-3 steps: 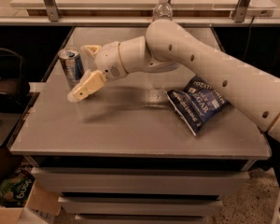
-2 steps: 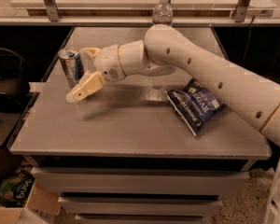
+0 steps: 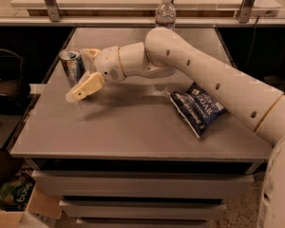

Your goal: Knock redbull can over

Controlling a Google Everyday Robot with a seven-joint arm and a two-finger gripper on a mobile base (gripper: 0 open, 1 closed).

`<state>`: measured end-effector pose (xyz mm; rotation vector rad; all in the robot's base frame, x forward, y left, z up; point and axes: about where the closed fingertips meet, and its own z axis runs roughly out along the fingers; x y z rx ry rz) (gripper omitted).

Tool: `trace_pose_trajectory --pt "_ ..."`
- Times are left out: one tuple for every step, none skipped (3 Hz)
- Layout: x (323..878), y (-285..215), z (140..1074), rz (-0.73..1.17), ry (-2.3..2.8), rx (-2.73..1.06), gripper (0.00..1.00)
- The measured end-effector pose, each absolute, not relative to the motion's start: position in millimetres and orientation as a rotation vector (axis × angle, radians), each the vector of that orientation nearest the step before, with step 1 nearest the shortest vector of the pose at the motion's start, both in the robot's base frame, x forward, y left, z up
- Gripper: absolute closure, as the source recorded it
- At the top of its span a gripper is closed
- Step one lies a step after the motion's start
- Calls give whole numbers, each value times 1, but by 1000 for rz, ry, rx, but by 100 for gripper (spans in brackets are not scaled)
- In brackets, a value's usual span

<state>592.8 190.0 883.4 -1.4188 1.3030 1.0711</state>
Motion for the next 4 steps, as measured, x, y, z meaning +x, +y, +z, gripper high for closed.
trace_pose_trajectory --pt "594 189 886 1098 1291 -1412 7" --pt "592 187 887 1140 1276 -1388 24" --pt "589 184 891 1173 1254 -1370 48" --pt "586 183 896 1199 1234 -1362 71"
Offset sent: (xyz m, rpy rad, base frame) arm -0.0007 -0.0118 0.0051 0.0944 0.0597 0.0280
